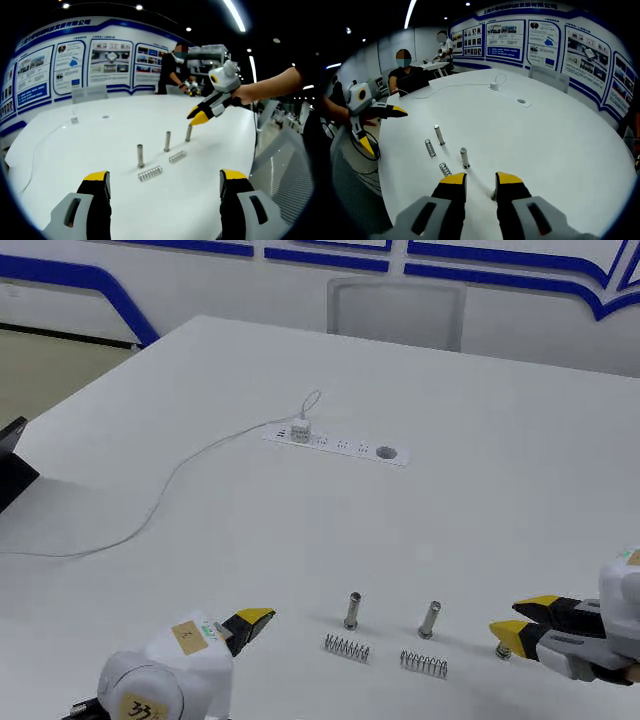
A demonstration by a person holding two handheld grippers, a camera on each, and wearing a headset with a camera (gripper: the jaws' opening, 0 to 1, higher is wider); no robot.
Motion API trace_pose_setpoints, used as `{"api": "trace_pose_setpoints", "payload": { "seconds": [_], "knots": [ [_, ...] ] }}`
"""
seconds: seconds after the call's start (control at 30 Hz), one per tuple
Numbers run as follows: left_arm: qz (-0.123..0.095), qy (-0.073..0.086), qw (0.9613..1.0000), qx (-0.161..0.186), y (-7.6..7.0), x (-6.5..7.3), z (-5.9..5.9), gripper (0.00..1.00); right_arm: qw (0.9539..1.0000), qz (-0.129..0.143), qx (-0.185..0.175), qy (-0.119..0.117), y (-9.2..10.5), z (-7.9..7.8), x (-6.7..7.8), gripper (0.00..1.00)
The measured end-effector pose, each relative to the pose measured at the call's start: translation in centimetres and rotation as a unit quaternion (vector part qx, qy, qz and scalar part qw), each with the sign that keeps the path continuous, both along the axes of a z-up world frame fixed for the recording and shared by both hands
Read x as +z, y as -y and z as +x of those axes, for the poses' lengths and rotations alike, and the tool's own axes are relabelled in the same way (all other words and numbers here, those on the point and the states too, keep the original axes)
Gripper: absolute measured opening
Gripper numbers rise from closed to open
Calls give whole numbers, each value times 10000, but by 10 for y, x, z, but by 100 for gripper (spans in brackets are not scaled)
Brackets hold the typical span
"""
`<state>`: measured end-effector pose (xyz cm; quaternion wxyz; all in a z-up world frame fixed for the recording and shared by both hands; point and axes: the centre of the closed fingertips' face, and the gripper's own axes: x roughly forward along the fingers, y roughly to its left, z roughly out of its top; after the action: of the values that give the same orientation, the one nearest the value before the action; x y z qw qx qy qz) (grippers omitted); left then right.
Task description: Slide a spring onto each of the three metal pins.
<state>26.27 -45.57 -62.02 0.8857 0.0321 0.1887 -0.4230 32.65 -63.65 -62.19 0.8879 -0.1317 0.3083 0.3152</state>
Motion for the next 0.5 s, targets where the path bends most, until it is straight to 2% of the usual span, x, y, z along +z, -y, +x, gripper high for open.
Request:
{"api": "trace_pose_setpoints", "payload": {
  "seconds": [0.23,0.33,0.5],
  "knots": [
    [-64,-26,10000,29,0,2,0,92,9995,71,277,-123,-27,-8,-10,24],
    [-74,-61,9999,53,-1,1,1,92,9986,47,458,-258,-40,-12,-21,24],
    [-66,-83,9999,84,-2,-1,2,92,9964,-115,703,-457,-48,-16,-40,23]
  ]
}}
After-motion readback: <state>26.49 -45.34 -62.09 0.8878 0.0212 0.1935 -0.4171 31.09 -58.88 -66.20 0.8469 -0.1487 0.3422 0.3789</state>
